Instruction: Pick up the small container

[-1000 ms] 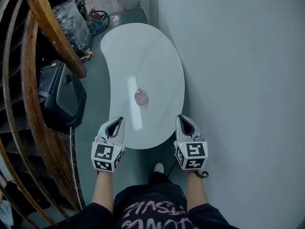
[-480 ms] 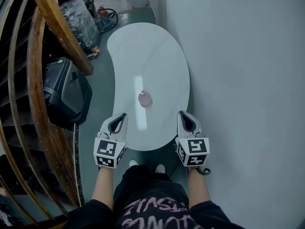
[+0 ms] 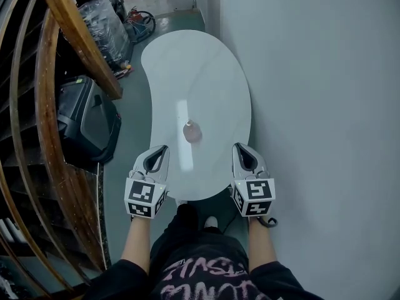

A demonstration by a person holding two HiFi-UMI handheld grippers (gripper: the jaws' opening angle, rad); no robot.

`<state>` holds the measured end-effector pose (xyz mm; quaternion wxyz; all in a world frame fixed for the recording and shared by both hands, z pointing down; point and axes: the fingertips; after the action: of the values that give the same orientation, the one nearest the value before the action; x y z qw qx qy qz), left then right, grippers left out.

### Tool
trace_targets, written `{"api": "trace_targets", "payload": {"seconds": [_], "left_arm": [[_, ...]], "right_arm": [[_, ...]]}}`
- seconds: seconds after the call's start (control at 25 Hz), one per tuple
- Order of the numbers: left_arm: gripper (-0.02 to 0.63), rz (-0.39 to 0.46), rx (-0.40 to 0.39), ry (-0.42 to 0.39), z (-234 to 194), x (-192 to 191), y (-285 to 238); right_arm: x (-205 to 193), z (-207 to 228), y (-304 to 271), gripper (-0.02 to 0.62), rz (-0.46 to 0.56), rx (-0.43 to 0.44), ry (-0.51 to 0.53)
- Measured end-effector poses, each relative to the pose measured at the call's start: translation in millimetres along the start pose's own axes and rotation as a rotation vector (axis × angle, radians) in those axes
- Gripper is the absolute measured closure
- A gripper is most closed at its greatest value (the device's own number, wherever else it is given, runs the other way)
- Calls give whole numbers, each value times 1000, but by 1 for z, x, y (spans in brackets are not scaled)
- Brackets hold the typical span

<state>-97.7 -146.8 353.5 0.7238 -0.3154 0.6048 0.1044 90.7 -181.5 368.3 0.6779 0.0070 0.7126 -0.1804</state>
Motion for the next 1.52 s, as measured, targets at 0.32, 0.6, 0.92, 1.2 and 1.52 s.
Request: {"api": "trace_targets", "payload": {"seconds": [0.32,0.6,0.92,1.2,1.52], "left_arm": [[604,10,-15,14,-9,-5,-10],[604,40,-22,62,-20,-8,-21],[604,43,-56,86,-24,-19,-43],[604,30,-47,106,-38,-34,-56],[604,8,-42,124,-48,-45,-75]], "right_arm": [[-2,-7,-9,583,-7,-7,-4],[-4,-12,-19,583,-17,-14,6],[-15,-18,-39,583,-35,-15,34],[-26,-34,-60,583,-64,3,50],[-41,-38,-77,583,-85,8,52]]}}
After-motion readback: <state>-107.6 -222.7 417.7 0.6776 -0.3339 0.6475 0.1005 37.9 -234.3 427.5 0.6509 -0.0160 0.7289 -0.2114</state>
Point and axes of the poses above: the fingertips, and each gripper's own axes: y backward along the fingers, z to its right, x out of its top, and after that the axes turned 15 degrees about -x, right-handed
